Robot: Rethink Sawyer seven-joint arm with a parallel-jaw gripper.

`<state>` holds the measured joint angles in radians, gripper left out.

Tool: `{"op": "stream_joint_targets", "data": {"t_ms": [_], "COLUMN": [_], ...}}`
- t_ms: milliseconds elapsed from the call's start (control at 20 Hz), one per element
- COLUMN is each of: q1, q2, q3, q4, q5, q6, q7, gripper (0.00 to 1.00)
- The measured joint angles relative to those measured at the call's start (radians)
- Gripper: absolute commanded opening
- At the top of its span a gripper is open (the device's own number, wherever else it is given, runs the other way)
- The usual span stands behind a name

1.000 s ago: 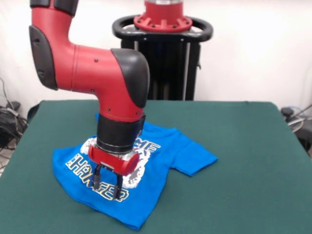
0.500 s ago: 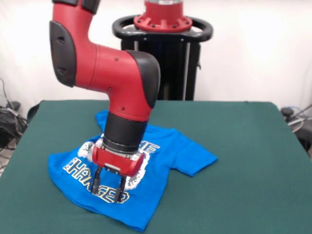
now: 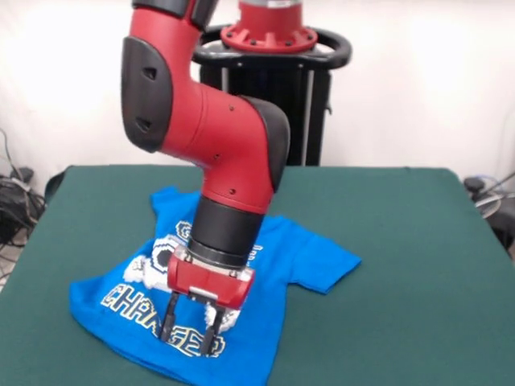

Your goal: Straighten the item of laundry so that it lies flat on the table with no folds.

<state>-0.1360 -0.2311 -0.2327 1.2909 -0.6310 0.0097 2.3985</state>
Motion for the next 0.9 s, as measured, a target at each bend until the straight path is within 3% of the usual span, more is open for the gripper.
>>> {"op": "stream_joint_targets", "data": {"t_ms": [400,900], "q1": [0.075,0.050], "q2": [0.048,0.030], "q3": [-0.079,-0.042], "q4": [-0.048,-0.041], "q5": [0.056,0.072], "q6": [0.000,0.026], "q7": [0.000,0.000], "gripper": [1.00,1.00]}}
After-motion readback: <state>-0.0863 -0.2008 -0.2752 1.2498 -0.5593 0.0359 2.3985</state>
